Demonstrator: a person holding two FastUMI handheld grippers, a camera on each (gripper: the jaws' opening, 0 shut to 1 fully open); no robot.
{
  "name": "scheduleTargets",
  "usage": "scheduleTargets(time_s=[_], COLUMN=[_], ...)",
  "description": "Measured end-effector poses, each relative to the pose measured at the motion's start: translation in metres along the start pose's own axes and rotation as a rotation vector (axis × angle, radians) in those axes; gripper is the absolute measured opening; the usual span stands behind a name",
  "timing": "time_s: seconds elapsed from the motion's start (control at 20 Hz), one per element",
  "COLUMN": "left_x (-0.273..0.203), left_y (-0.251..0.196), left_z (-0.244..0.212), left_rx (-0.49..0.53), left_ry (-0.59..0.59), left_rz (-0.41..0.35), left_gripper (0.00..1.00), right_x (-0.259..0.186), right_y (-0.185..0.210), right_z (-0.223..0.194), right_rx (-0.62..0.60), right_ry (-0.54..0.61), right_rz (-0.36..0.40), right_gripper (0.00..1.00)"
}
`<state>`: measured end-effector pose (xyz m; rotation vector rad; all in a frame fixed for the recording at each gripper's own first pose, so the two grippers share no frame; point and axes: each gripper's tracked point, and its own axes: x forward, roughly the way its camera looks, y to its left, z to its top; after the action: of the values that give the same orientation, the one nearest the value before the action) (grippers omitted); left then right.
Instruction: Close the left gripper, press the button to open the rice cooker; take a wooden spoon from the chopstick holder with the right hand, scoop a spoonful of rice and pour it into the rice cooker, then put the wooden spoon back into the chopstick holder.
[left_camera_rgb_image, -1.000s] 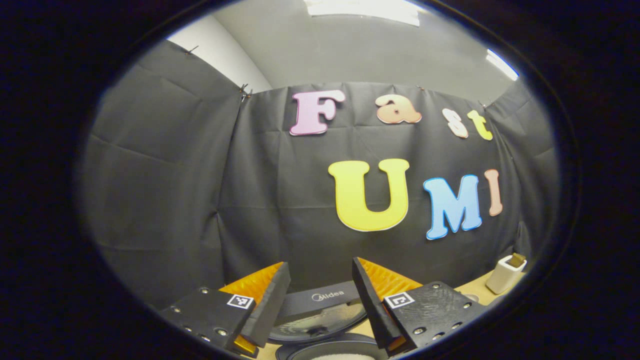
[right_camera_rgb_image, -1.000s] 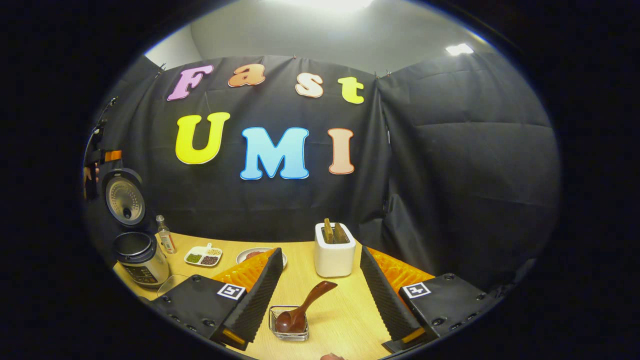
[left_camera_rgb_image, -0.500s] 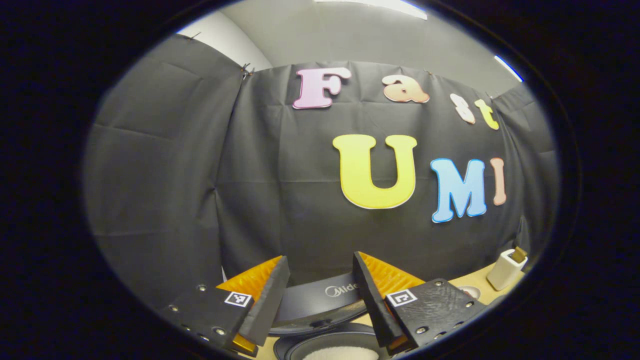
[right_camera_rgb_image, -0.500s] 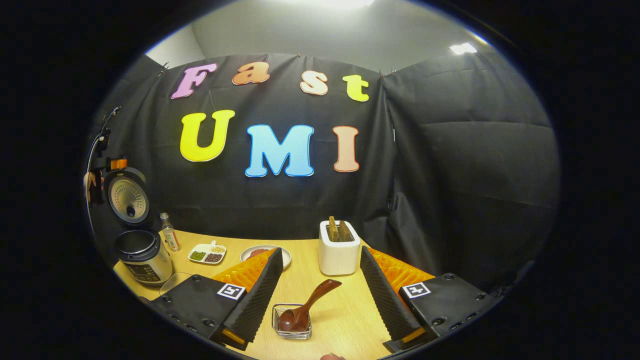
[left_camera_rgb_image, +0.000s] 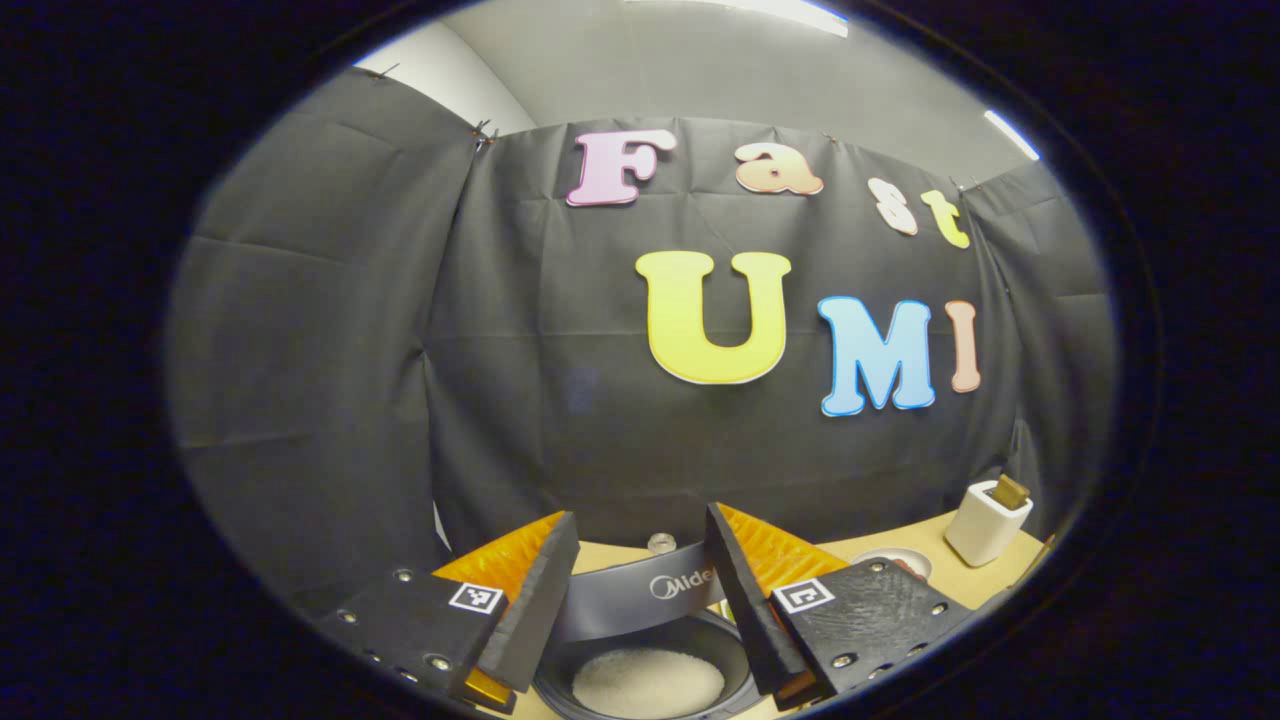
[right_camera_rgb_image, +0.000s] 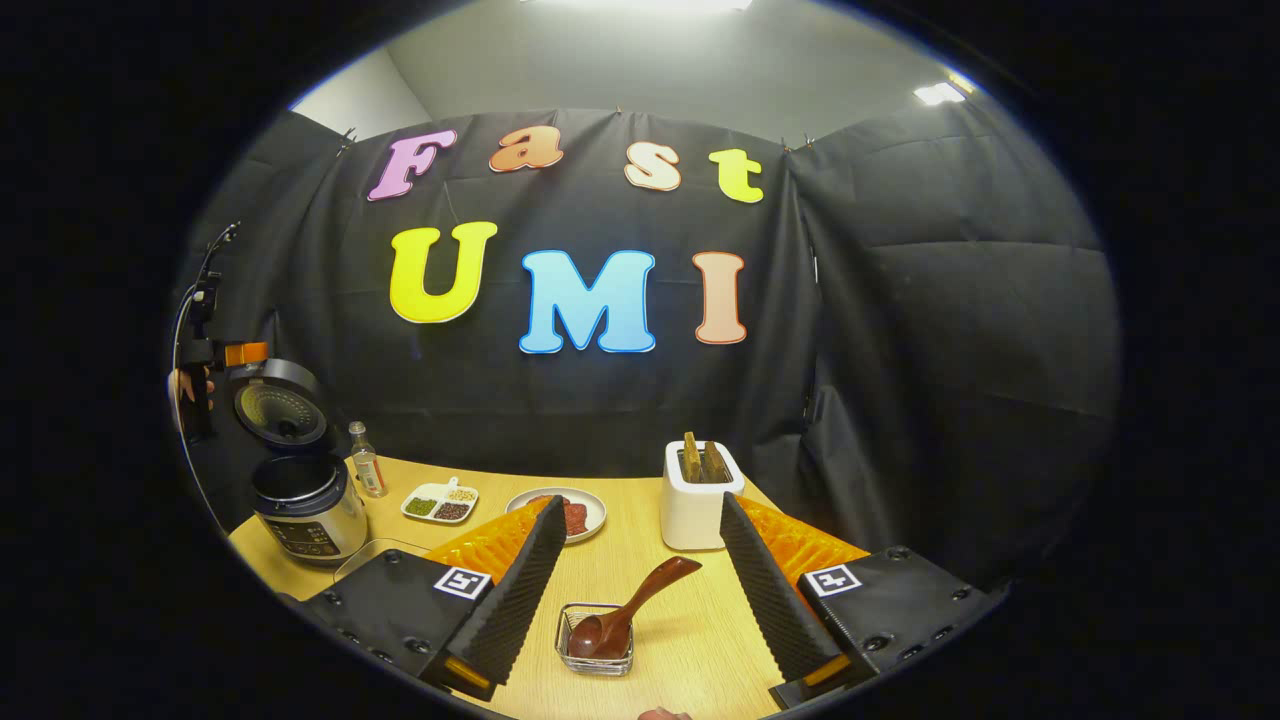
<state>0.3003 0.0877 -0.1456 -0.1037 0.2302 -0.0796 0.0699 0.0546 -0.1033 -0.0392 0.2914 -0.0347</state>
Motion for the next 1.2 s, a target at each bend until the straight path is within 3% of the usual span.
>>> scheduleTargets(time_s=[0.55,1.2], left_x=[-0.054,-0.068], left_y=[-0.035,-0.048], left_z=[-0.089,-0.175], left_rx=[-0.017,-0.009], left_ry=[0.123,0.26], left_rz=[-0.023,-0.017], left_gripper=[0.83,0.83], right_x=[-0.006,-0.01], right_y=[-0.001,-0.002], right_z=[0.001,-0.006], right_rx=[0.003,-0.008], right_ry=[0.009,0.028], right_rz=[0.072,0.084], right_gripper=[0.98,0.98])
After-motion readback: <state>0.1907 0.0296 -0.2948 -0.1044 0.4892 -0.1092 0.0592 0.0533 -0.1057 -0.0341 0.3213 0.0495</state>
